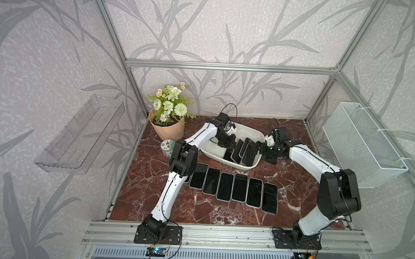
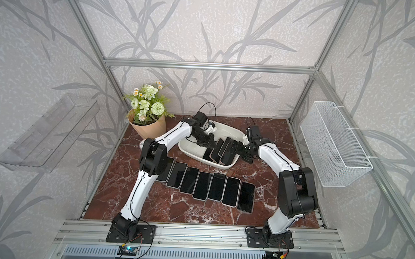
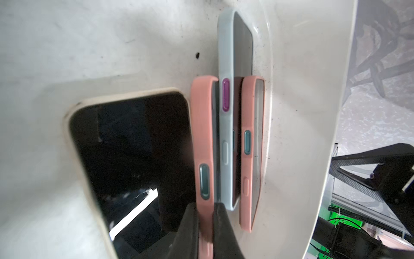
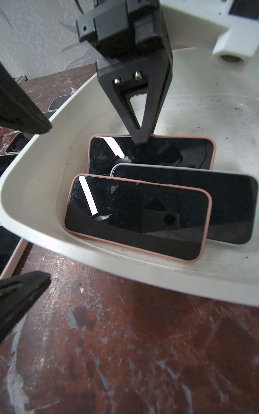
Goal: Take the phone out of the storage box
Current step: Pick up the phone from the storage box, then place the phone at the center of the board.
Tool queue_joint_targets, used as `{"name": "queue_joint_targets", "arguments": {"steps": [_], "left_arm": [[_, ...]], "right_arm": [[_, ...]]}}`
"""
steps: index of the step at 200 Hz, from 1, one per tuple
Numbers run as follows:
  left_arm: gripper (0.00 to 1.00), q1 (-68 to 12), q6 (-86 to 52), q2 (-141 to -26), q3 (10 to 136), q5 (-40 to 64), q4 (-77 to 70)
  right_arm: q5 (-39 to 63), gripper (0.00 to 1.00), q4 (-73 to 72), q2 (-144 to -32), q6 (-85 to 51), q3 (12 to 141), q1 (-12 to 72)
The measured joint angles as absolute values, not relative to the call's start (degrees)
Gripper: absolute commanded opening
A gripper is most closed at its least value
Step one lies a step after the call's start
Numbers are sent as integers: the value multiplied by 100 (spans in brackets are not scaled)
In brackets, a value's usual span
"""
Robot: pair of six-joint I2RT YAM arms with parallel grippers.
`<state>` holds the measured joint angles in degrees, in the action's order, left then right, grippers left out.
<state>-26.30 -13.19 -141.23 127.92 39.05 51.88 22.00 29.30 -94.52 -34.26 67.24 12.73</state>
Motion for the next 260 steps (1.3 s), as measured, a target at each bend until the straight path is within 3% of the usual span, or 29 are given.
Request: {"name": "queue_joint_targets", "arguments": {"steps": [66,124,172,260], "left_arm": [[0,-2182,-2088,-12678,11832,4171,4141],[0,-2344,-3640,-12136,10154,5089,1907],[0,-2580,-4770,-12127,9491,5450,355],[0,-2755,-5236,-12127,9450,5610,-390]], "right_arm": [[2895,99,2016,-9343,-3758,6305,1122],[4493,99,-1883,-9391,-6082,4665,484],[4982,85,-4303,-10204,-7802,4644,515],[5210,73,-5035,-10241,-8438,4375,554]]}}
